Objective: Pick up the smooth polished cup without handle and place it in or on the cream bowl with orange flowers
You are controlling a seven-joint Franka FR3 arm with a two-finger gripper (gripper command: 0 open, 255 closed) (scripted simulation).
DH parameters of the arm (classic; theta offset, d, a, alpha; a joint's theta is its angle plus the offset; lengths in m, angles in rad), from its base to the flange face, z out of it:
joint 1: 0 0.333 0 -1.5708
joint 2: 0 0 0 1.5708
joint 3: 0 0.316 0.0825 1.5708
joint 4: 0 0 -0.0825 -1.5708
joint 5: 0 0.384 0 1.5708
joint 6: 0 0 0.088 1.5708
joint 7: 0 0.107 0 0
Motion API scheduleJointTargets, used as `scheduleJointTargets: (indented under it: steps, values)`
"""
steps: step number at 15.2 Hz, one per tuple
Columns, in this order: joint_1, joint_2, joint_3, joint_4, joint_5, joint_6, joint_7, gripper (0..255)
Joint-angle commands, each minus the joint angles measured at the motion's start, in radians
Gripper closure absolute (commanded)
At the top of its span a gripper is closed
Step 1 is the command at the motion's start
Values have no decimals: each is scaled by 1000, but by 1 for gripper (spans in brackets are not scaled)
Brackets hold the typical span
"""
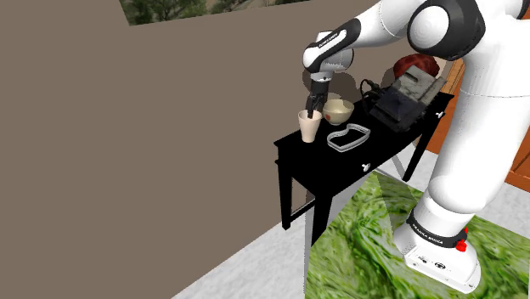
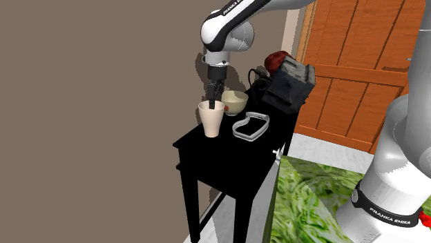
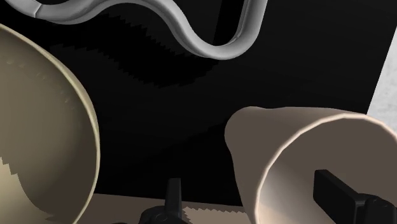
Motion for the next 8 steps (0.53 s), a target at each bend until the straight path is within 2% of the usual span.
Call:
scheduleJointTargets:
  steps: [1, 5, 6, 8]
  values:
    - [0, 1, 0, -1, 0, 2, 0, 0]
    - [0, 1, 0, -1, 0, 2, 0, 0]
    - [0, 1, 0, -1, 0, 2, 0, 255]
    - [0, 1, 0, -1, 0, 2, 0, 255]
